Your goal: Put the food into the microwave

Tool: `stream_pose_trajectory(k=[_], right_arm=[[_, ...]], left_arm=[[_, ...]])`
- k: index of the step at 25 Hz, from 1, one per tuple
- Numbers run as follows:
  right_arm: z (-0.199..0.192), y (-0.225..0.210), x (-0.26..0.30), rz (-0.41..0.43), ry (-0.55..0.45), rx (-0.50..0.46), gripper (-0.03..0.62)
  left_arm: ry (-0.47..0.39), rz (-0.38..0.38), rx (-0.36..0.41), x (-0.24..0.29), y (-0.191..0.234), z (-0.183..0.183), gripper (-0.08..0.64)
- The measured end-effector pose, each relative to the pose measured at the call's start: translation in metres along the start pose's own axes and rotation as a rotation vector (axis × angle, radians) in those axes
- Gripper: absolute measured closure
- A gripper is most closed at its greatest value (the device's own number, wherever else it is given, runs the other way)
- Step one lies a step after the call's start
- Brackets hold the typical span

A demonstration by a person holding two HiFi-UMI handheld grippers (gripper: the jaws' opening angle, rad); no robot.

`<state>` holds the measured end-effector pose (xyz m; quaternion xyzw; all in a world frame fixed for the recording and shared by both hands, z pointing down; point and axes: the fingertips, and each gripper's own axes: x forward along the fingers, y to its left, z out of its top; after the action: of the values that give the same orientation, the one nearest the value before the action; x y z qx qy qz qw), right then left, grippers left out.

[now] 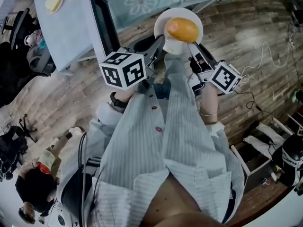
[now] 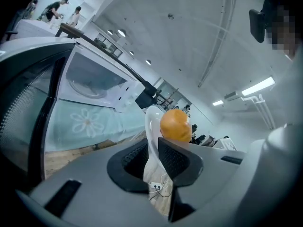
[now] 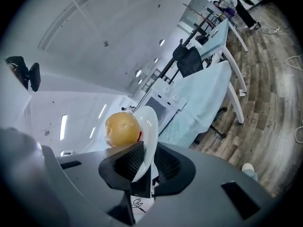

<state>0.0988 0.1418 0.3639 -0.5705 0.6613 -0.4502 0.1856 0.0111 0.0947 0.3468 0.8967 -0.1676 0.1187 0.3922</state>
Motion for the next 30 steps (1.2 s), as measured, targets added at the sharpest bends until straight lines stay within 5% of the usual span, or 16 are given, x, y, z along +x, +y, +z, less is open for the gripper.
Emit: stream_pose_trajectory(k=[17, 30], right_arm=[[0.133, -0.040, 0.110, 0.176, 0.319, -0.090, 0.509], [0.136, -0.032, 0.130, 0.301, 0.469, -0.135, 0.509]], left_arm=[[-0.245, 0.241, -0.167, 0.095, 0.040, 0.098, 0.503], [-0.370, 0.364, -0.219, 0.089, 0.041, 0.100, 0.503]])
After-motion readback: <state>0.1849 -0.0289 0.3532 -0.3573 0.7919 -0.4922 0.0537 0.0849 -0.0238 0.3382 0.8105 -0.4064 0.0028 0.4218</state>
